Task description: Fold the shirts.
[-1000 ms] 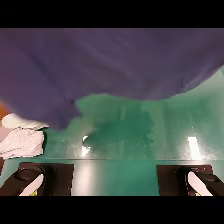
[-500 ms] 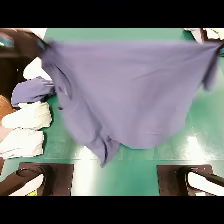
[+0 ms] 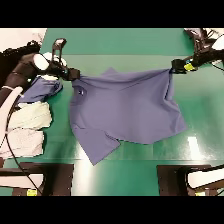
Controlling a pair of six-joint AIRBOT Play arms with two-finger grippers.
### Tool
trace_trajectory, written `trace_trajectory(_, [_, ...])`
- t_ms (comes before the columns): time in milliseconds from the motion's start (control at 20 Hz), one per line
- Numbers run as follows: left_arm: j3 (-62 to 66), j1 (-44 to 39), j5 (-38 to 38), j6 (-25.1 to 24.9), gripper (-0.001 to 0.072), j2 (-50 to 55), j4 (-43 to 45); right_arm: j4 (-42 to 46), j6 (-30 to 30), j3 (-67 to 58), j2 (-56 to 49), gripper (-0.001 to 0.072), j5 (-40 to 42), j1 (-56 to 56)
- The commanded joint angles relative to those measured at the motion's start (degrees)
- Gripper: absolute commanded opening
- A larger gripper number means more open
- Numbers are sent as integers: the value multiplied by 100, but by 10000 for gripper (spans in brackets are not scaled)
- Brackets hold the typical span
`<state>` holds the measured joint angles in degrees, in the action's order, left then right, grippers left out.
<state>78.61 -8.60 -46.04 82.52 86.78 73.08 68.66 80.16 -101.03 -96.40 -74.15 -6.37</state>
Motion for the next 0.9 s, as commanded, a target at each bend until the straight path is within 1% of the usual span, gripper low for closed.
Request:
trace_trajectory(0, [-22, -4, 509, 42, 481, 352, 35, -20, 2, -310, -466, 15, 321, -42])
trace_trajectory(50, [-11, -4, 507, 42, 488, 345, 59, -20, 0, -391, -518, 118, 319, -42])
trace_trajectory(100, [26, 9, 448, 42, 488, 330, 118, -20, 0, -474, -557, 370, 304, -39])
trace_trajectory(150, [127, 57, 216, 50, 488, 297, 173, -17, 0, -566, -566, 416, 229, -28])
trace_trajectory(200, [269, 153, -179, 57, 488, 238, 173, -17, -2, -638, -527, 416, 96, 20])
trace_trajectory(300, [472, 507, -1207, 63, 488, 9, 146, -13, -22, -503, -229, 408, -146, 157])
trace_trajectory(400, [457, 879, -2203, 70, 487, -273, 153, -17, -33, -37, 212, 407, -304, 317])
trace_trajectory(500, [186, 1172, -2927, 68, 487, -544, 146, -17, -70, 667, 754, 407, -457, 433])
trace_trajectory(550, [-70, 1250, -3062, 68, 487, -686, 136, -17, -74, 1058, 1040, 406, -503, 474])
trace_trajectory(650, [-844, 1279, -3049, 68, 488, -1139, 22, -44, -76, 1779, 1585, 407, -544, 505])
trace_trajectory(850, [-2693, 1263, -2734, 55, 489, -2028, -848, -168, -76, 2863, 2549, 407, -422, 505])
